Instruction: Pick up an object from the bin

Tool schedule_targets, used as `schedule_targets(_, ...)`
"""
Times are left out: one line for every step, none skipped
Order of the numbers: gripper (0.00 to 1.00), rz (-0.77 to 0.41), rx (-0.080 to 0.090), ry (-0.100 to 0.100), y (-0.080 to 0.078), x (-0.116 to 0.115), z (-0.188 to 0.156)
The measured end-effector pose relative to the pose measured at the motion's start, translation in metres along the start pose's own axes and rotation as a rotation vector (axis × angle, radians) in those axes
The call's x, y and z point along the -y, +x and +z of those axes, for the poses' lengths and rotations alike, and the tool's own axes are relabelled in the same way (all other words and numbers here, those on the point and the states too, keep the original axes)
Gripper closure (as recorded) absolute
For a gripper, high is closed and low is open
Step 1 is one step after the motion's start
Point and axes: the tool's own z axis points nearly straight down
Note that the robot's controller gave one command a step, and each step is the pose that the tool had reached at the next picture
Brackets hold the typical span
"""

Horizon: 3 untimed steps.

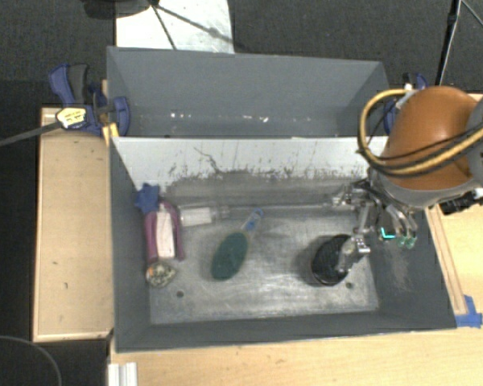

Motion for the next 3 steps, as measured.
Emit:
schedule_targets(0.0,0.113,0.012,-0.001,0.008,-0.008,0.107)
schedule_targets(0.0,0.093,0.005,0.003,0.037,0.046,0.101)
schedule_targets(0.0,-0.359,0.012,-0.001,0.042,-0.116,0.024)
